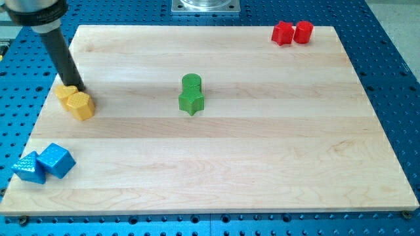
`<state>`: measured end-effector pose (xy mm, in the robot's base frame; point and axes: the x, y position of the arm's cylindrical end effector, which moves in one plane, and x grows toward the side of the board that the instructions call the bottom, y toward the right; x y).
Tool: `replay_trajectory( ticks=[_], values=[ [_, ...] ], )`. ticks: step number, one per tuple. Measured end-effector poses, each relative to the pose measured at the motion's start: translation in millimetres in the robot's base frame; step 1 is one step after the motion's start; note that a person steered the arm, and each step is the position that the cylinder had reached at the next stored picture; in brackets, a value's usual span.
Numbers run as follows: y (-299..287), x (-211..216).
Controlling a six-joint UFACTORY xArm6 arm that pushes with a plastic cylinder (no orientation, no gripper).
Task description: Push the hexagon into the cube
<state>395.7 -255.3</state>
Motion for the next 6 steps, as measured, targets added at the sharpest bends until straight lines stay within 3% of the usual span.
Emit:
replay_trajectory(
  ticks=[2, 4, 5, 6],
  values=[
    [5, 110],
    [18, -2],
    [48, 11],
    [58, 76]
  ],
)
